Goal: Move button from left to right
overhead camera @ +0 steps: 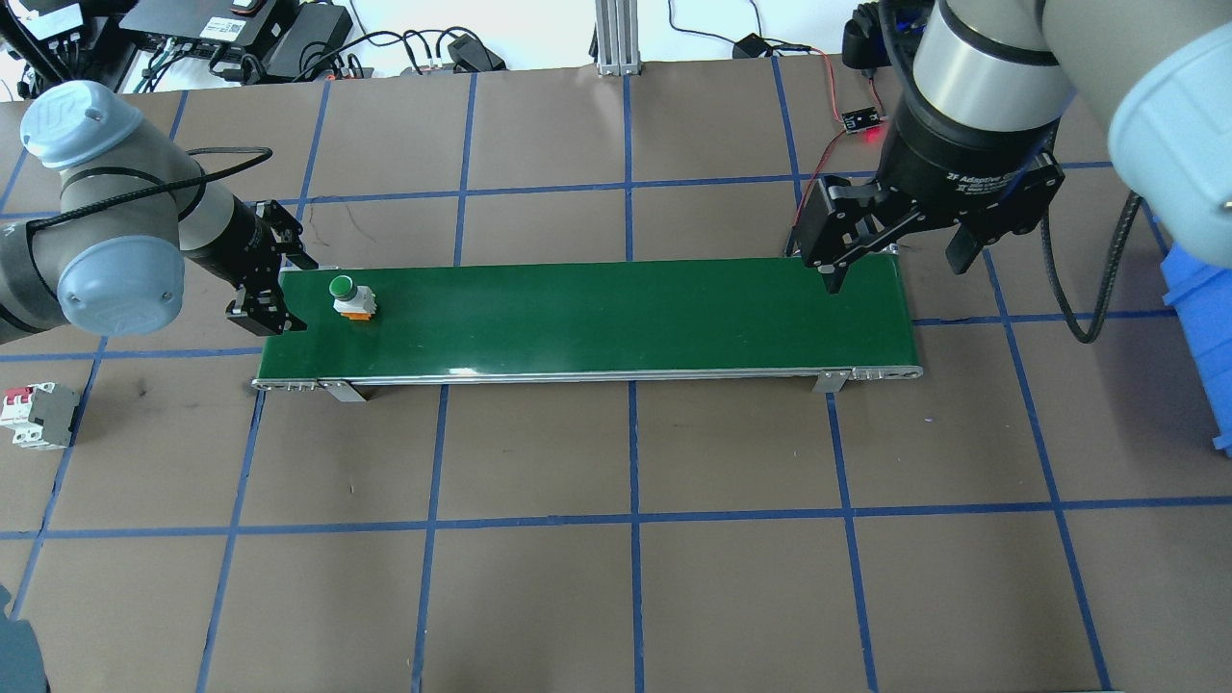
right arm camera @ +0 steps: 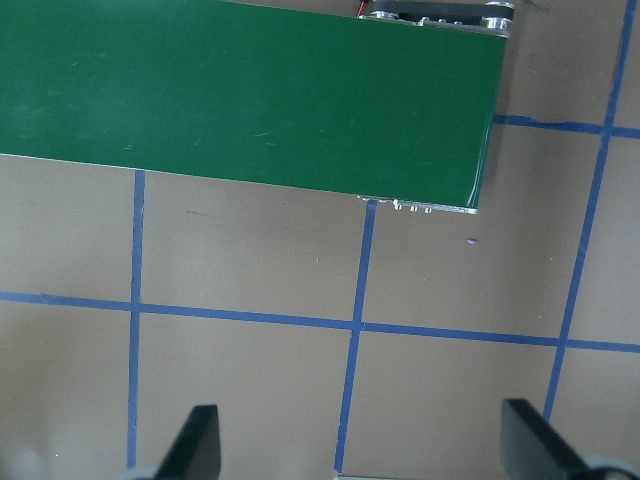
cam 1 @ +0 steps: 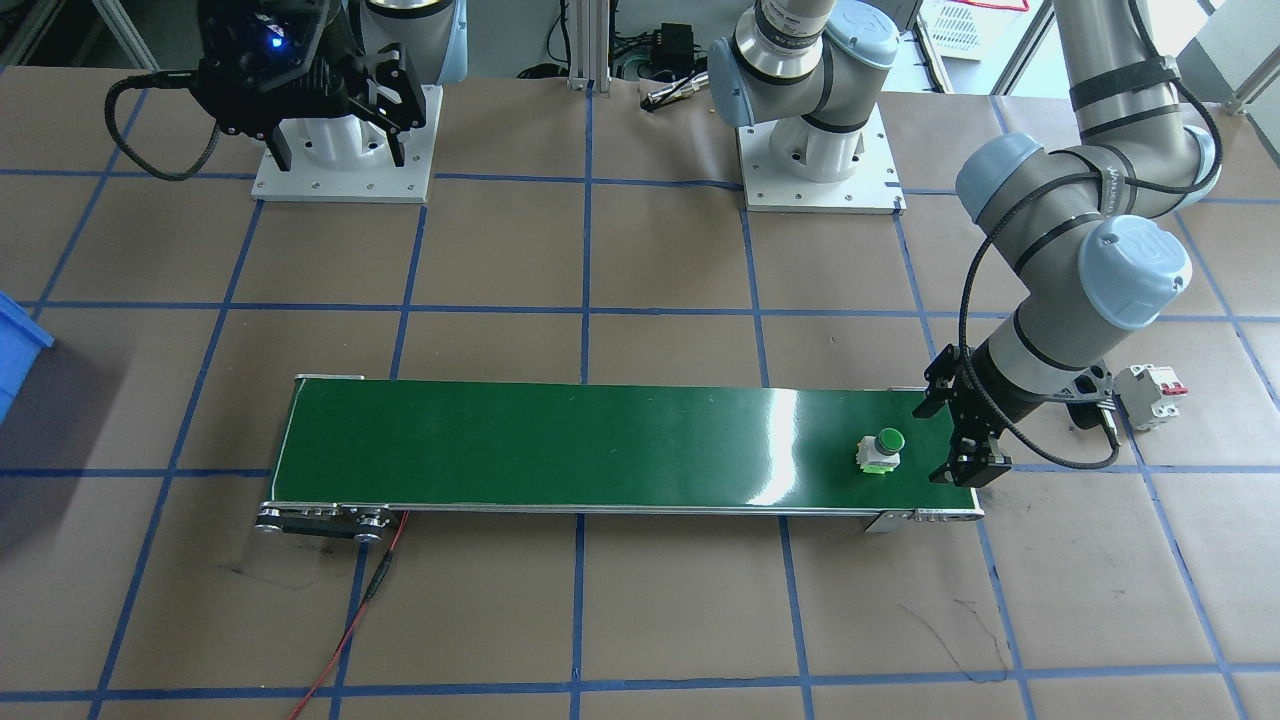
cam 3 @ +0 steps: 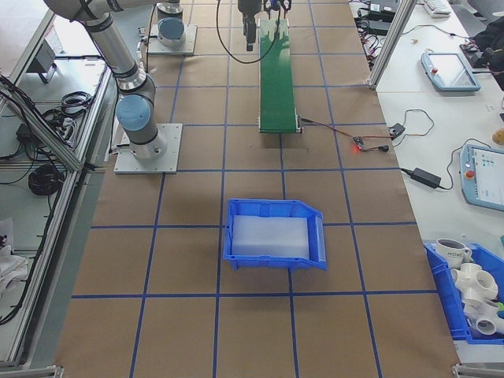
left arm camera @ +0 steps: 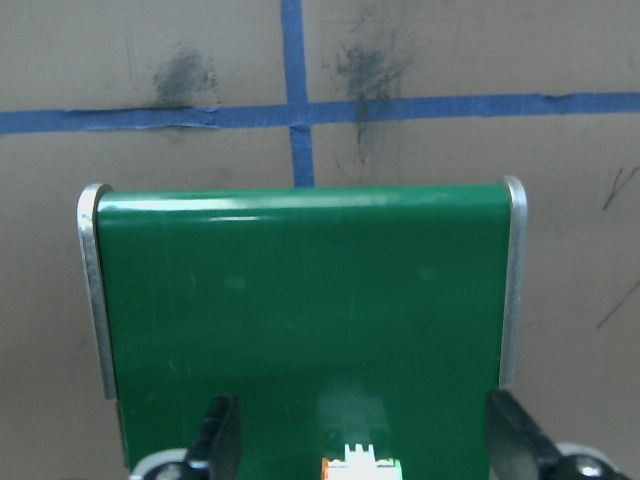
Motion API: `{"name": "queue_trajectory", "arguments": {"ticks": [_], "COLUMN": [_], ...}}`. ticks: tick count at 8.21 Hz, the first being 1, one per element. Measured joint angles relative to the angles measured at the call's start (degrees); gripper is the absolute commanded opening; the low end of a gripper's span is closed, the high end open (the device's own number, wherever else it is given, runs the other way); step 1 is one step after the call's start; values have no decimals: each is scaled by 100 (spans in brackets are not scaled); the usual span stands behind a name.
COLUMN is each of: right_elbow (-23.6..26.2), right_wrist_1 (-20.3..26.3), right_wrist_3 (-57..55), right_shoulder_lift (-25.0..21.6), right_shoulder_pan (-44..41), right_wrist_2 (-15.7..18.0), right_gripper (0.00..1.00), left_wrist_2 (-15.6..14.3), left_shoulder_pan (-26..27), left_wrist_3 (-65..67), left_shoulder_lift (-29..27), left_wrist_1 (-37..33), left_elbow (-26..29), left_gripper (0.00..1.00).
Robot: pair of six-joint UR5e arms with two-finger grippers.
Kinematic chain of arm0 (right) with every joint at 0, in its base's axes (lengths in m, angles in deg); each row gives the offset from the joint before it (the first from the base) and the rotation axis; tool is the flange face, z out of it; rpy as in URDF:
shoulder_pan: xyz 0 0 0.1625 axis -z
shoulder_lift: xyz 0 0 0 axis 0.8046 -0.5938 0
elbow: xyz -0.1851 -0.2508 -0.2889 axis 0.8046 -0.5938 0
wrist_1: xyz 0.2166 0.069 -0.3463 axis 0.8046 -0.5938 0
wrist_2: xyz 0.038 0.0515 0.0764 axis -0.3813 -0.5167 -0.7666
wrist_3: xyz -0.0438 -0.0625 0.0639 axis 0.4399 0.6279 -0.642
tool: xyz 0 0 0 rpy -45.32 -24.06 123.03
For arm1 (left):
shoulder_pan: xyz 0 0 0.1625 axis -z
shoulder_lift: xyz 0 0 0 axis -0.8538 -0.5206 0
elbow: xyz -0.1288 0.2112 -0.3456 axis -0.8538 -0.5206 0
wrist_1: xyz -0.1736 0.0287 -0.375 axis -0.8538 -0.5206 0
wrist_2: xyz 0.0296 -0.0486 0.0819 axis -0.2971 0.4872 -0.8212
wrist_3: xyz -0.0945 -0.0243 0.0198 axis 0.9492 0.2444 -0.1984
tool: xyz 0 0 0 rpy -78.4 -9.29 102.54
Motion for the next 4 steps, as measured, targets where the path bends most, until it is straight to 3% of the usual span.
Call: {"name": "queue_trajectory", "arguments": {"ticks": [1,2,4], "right_elbow": [3,5,32], "right_wrist_1": [-7,-46,-327], "right_wrist_3": [13,77,270], "right_shoulder_lift": [5,17,93], "right_shoulder_pan": [-1,-2,4], "right_wrist_2": [-3,-22,-49], "right_gripper": [100,100,98], "left_wrist_2": [-114,-294,-462], "left_shoulder_pan": [1,9,32], "left_wrist_3": [-76,-432,-1740], "left_shoulder_lift": [22,83,362], "left_wrist_1": [6,37,93], "left_elbow": [5,12,31], "left_gripper": [77,76,99]}}
